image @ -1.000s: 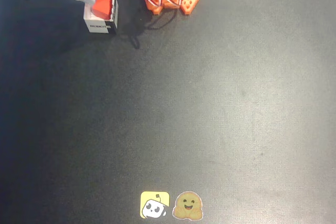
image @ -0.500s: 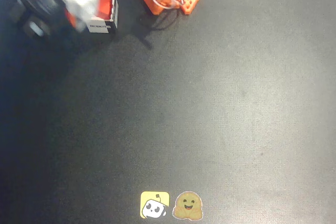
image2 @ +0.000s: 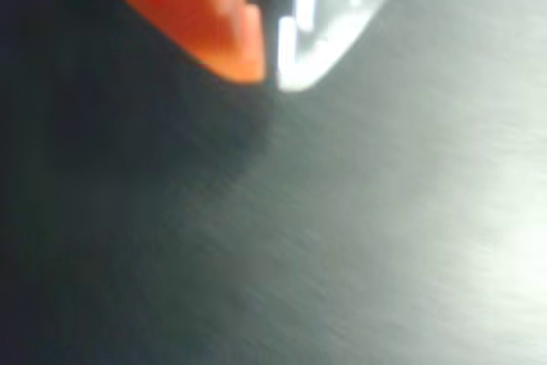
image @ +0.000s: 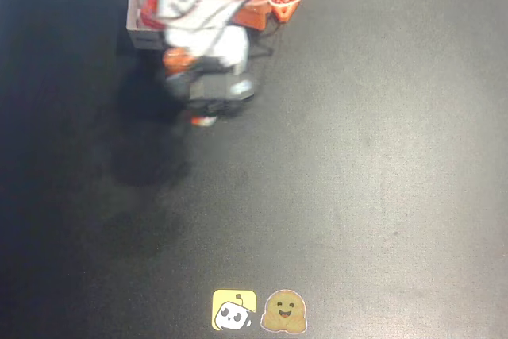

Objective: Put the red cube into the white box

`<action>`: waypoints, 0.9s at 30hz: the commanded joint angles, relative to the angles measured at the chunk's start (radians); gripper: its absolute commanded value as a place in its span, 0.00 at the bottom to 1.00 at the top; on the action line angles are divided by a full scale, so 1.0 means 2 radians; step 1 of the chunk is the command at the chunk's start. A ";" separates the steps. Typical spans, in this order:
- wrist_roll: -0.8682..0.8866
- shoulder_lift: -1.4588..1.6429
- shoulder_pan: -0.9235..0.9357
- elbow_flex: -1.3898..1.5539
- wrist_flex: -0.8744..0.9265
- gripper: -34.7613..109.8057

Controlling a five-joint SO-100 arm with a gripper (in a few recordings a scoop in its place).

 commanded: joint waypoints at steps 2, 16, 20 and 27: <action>0.002 0.129 -0.039 0.092 -0.022 0.24; 0.092 0.373 -0.071 0.318 -0.038 0.24; 0.140 0.374 -0.072 0.370 -0.058 0.24; 0.160 0.373 -0.067 0.370 0.050 0.24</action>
